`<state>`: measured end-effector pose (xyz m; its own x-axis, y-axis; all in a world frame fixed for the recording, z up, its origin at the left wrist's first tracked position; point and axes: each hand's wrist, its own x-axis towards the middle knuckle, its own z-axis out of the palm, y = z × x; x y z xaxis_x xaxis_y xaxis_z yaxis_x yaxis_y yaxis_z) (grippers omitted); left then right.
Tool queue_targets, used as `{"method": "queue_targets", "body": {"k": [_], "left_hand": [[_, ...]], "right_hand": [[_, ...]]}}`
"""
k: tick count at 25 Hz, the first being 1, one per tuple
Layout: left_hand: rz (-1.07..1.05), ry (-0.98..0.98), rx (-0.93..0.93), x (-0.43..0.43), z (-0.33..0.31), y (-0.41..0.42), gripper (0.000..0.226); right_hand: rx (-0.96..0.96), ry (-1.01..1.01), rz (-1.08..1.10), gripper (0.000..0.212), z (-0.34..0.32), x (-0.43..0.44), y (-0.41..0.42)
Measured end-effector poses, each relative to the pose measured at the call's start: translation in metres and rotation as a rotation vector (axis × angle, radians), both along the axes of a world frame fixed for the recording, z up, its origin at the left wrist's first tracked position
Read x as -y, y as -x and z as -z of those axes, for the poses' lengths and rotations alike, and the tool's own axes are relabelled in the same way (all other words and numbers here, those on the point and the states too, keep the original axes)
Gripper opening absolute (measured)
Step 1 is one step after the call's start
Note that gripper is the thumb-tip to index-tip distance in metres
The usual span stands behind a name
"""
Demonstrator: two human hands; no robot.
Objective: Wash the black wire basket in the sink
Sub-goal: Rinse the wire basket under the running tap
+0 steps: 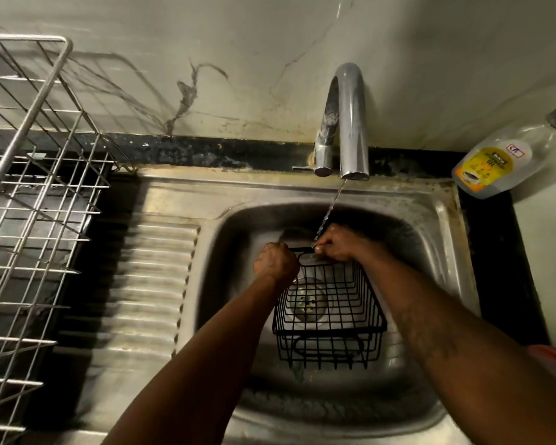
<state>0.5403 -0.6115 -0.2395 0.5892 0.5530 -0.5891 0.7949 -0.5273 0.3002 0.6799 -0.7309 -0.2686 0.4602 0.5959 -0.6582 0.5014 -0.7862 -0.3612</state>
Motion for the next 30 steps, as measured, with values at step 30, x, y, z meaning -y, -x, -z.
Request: {"method": "queue_targets", "body": {"k": [30], "left_hand": [[0.092, -0.117, 0.154, -0.010, -0.006, -0.007, 0.026]], "right_hand": [[0.194, 0.213, 0.114, 0.027, -0.026, -0.037, 0.036]]}}
